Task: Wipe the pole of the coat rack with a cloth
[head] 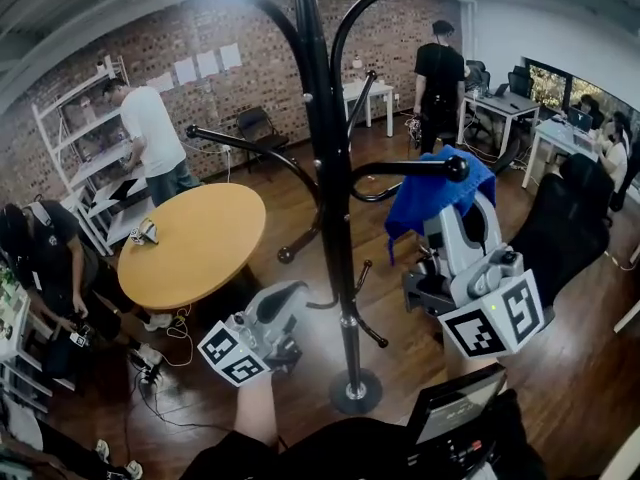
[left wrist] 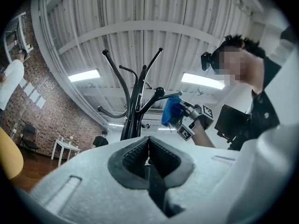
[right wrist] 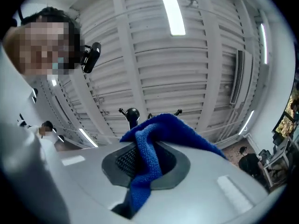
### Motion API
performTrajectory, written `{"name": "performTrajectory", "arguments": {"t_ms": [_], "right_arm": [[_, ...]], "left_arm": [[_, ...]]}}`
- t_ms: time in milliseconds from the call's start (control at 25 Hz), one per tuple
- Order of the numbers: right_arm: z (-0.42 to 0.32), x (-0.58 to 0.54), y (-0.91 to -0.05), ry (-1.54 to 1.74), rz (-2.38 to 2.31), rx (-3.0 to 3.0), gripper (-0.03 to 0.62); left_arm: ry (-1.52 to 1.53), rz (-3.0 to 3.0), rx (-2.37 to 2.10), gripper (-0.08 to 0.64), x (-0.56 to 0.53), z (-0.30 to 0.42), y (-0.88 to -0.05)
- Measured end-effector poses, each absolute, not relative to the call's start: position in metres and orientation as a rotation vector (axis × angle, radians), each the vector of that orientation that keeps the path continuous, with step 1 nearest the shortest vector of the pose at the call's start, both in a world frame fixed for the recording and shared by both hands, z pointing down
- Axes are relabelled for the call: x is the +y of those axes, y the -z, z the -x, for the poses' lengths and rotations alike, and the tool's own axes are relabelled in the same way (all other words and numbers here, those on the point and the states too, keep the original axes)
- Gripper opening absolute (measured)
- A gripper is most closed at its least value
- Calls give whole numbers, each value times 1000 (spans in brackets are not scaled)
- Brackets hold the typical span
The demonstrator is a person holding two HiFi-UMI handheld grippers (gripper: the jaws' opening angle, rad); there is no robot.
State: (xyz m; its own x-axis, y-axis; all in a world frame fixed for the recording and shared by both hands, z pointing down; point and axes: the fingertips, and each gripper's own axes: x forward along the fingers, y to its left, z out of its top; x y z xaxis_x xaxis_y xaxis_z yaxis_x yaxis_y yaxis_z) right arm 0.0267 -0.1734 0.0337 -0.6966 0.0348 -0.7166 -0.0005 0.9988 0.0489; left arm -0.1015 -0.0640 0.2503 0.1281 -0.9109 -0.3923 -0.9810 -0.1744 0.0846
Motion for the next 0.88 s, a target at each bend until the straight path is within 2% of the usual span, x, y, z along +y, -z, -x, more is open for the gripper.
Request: {"name": "performTrajectory", "arguments": {"t_ms": [240,480,640,880], "right_arm": [[38,-162,-74,-110,-85,2529,21],[115,-139,-167,-244,-152,2786,21],[118,-143,-250,-112,-209,2949,21],[108,-159,-430,138,-309,3512,21]], "left_arm": [[-537,2214,1878,0,-62,94,-252],[-569,2208,1893,0,-56,99,-258],[-577,2209,1908,0,-55,101,-264],[-589,2225,1915,0,-62,105,-269]]}}
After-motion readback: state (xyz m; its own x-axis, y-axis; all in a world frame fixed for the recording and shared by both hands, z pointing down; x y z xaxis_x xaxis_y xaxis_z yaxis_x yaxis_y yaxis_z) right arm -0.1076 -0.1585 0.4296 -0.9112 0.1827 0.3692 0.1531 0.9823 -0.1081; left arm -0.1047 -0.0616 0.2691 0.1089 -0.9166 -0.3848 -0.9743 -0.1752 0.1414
